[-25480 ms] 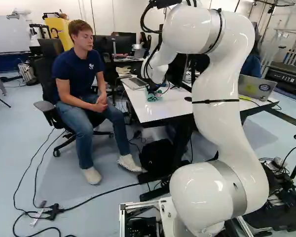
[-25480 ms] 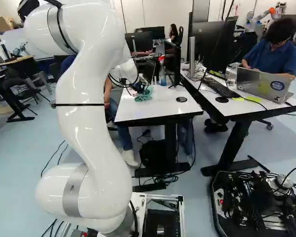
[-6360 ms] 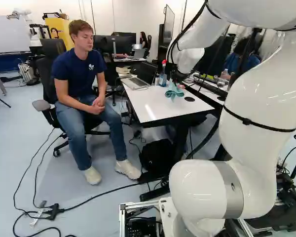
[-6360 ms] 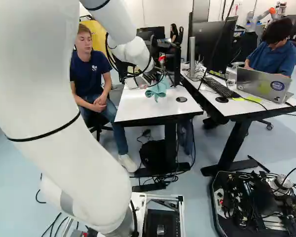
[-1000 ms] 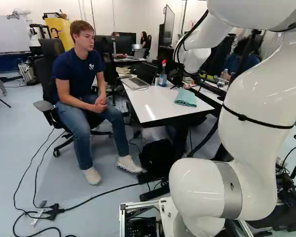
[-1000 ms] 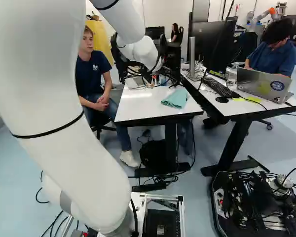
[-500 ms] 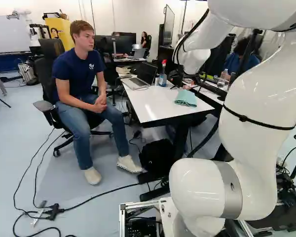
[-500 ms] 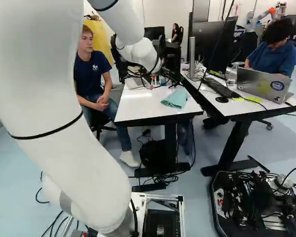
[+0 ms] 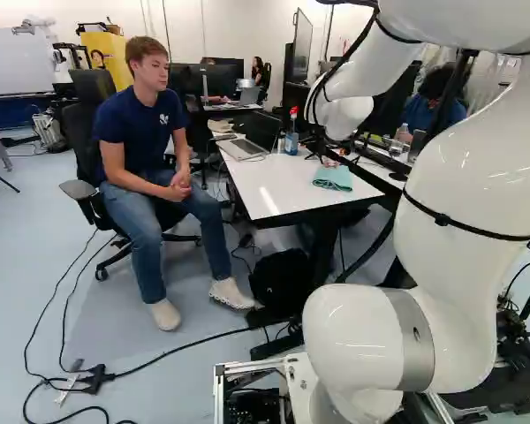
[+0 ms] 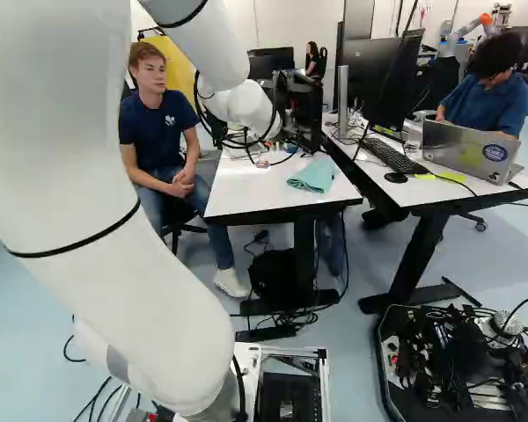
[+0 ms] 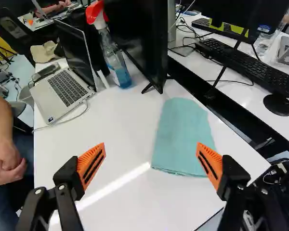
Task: Clean the table with the green towel
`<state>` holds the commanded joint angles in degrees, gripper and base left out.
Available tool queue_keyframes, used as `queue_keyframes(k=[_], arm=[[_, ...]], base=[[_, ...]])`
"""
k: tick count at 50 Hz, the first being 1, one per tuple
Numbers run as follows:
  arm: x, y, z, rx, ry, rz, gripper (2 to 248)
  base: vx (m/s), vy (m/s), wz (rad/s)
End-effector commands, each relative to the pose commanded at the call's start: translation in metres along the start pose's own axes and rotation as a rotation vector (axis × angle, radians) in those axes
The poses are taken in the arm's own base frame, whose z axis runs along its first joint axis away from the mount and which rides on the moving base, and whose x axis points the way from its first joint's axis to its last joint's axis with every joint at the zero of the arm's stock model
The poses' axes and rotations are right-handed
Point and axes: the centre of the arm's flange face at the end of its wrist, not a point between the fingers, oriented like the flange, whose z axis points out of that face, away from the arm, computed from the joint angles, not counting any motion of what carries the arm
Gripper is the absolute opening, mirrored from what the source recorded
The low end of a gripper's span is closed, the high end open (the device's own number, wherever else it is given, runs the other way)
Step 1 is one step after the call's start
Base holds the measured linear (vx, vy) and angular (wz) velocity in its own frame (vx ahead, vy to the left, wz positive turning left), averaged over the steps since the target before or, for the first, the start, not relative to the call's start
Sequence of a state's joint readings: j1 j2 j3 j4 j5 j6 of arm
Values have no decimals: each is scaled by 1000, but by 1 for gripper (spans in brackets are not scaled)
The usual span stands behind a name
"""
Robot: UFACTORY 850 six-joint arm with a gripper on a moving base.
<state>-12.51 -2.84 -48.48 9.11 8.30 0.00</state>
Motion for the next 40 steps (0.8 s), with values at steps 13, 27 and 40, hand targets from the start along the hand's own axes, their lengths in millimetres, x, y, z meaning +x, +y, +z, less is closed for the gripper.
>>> queue_keyframes(k=[13, 27, 40], arm=[[-27, -6, -8, 15, 30, -32, 247], [-64, -13, -21, 40, 71, -73, 247], [-106, -19, -36, 74, 117, -118, 247]], base=[[0, 0, 0], [0, 0, 0], [0, 0, 0]])
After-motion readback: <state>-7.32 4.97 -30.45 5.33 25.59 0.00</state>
